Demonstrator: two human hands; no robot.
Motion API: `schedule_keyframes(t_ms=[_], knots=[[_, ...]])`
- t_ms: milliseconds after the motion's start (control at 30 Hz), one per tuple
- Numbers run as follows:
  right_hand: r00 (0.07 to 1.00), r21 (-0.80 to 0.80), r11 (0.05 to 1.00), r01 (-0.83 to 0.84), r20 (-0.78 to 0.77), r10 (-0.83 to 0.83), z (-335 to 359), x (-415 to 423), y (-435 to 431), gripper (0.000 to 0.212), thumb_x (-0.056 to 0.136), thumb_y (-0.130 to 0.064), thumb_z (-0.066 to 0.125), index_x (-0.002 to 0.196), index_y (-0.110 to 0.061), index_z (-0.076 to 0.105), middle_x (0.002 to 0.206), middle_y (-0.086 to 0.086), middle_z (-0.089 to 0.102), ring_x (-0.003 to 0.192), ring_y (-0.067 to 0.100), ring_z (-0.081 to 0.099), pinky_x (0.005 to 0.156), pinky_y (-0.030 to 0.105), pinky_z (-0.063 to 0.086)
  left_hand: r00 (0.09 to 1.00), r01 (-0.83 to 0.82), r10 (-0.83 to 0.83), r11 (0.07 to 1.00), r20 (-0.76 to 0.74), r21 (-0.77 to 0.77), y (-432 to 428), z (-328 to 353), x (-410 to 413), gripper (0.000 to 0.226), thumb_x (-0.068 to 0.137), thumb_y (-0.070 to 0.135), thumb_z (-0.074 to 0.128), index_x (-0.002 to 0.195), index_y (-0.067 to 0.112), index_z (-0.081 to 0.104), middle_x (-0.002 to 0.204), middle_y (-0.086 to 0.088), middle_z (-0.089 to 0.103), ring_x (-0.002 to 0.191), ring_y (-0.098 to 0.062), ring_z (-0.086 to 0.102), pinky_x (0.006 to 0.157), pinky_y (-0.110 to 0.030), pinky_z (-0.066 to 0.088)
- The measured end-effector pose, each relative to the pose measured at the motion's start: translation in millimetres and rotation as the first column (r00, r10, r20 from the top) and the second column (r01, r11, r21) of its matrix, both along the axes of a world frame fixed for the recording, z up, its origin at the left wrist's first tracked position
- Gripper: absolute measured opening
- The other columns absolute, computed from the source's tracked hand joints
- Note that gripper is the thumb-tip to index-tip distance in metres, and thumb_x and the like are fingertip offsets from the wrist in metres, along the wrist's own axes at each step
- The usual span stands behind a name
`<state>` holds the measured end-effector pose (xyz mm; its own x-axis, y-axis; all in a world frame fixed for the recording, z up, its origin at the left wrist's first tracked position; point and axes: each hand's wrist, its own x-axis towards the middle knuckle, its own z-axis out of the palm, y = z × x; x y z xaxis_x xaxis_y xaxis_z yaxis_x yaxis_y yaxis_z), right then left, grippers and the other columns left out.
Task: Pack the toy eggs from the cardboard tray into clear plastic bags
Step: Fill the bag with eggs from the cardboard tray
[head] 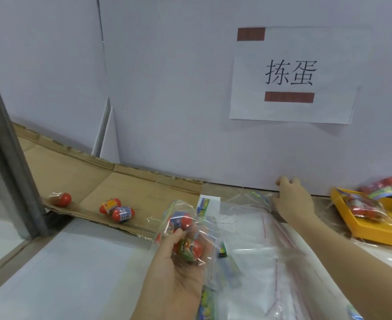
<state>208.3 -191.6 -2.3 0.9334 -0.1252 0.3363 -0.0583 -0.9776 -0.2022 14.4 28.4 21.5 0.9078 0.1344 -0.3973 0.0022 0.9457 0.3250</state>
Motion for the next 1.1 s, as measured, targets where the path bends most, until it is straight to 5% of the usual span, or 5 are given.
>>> schedule_keyframes(t_ms=[233,533,667,867,1100], knots=[[0.994,0.393,0.914,-0.101,0.08,0.075,11,-26,-10,0.033,0.084,-0.014,0.067,0.116,-0.005,0.063,0.11,0.017,0.061,0.104,0.032,0.055,0.086,0.034,0.043,1.0,0.019,-0.019,1.0,-0.022,-0.019,2,-3,0,0.017,0.084,0.0,0.056,0.098,-0.005,0.064,0.076,-0.022,0.07,0.084,-0.03,0.064,0.064,-0.052,0.052],[0.755,0.902,0.025,-0.432,0.347,0.557,48,-195,31,0.032,0.064,-0.008,0.084,0.09,-0.026,0.076,0.082,0.01,0.075,0.076,0.02,0.073,0.068,0.022,0.056,0.995,0.089,-0.088,0.996,0.05,-0.008,2,-8,-7,0.035,0.093,0.013,0.057,0.126,0.002,0.061,0.116,-0.02,0.068,0.094,-0.03,0.069,0.067,-0.047,0.058],[0.76,0.918,0.042,-0.394,0.3,0.576,35,-207,43,0.03,0.064,-0.006,0.083,0.089,-0.022,0.077,0.082,0.014,0.073,0.073,0.019,0.07,0.065,0.021,0.053,0.994,0.105,-0.105,0.994,0.043,0.006,-3,-7,-10,0.04,0.094,0.013,0.055,0.132,0.0,0.056,0.131,-0.022,0.061,0.118,-0.033,0.06,0.069,-0.048,0.057],[0.769,0.872,0.142,-0.468,0.324,0.55,21,-208,56,0.034,0.072,0.009,0.076,0.088,-0.021,0.071,0.084,0.007,0.073,0.076,0.017,0.068,0.073,0.024,0.053,0.99,0.112,-0.11,0.994,0.091,-0.01,-17,-12,-19,0.034,0.092,0.012,0.055,0.123,-0.001,0.062,0.099,-0.02,0.073,0.066,-0.024,0.072,0.052,-0.032,0.06],[0.85,0.833,0.267,-0.484,0.376,0.369,14,-207,60,0.034,0.063,-0.014,0.088,0.083,-0.027,0.064,0.085,-0.009,0.071,0.076,0.007,0.064,0.071,0.023,0.044,0.991,0.105,-0.107,0.994,0.075,0.033,-29,-15,-19,0.035,0.093,0.012,0.056,0.125,0.0,0.062,0.115,-0.019,0.07,0.109,-0.028,0.066,0.078,-0.041,0.056]])
